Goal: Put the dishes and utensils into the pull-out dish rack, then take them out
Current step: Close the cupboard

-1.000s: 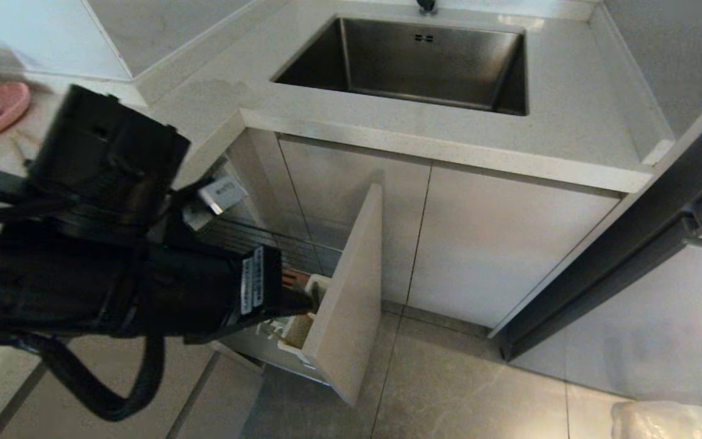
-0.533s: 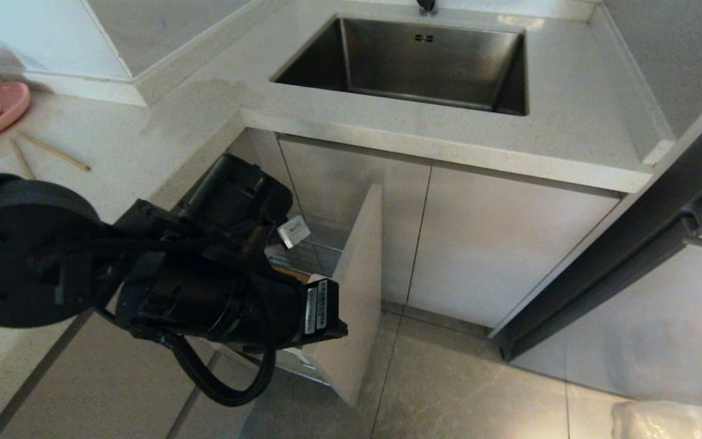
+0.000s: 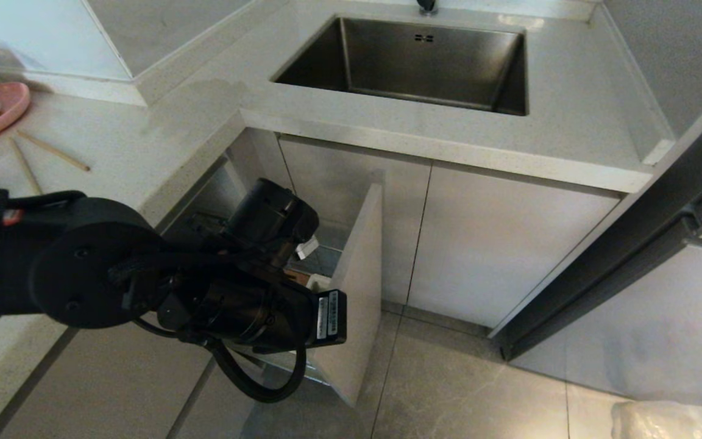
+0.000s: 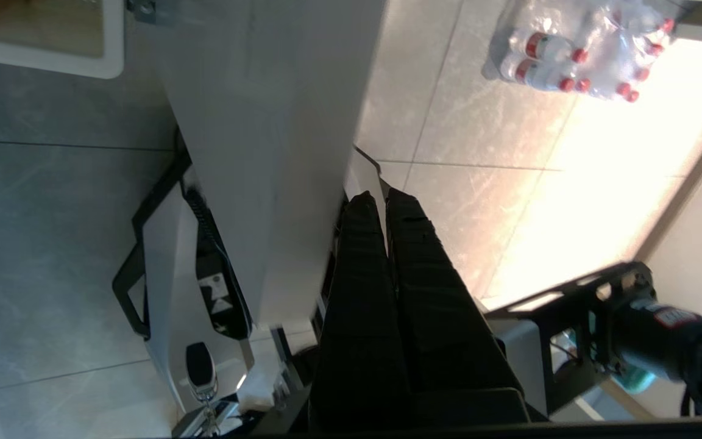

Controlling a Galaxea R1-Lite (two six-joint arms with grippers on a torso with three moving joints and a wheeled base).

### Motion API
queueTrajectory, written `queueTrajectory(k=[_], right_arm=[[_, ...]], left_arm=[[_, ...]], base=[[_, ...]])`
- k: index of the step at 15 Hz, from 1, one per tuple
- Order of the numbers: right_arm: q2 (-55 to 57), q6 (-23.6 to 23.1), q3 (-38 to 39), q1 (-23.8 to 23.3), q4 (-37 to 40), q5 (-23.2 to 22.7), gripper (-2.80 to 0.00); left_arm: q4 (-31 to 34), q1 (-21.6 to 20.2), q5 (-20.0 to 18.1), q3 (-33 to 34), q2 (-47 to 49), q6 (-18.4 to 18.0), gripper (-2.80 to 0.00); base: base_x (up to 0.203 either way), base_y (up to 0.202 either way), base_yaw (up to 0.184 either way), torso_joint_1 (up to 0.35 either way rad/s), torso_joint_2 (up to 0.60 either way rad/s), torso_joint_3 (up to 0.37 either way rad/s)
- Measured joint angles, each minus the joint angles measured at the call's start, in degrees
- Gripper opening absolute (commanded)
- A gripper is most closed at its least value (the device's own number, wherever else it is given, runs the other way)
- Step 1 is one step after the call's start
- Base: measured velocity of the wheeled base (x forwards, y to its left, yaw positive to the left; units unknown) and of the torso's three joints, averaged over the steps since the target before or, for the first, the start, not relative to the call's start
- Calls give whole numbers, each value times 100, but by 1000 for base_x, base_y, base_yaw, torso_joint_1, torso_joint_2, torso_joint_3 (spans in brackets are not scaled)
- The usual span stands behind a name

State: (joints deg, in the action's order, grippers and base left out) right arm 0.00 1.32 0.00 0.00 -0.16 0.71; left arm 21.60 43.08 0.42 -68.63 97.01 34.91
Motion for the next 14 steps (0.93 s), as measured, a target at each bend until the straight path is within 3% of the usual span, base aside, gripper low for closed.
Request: queueTrajectory(k=[7,14], right_arm=[[0,0,0,0,0,0,-280],[0,0,0,0,0,-2,-280]], left_arm=[[-15,41,939,-18,109,-11,-280],[-19,85,2638,-49,143,-263,-280]], base=[[0,0,0,0,0,0],[0,0,0,0,0,0]])
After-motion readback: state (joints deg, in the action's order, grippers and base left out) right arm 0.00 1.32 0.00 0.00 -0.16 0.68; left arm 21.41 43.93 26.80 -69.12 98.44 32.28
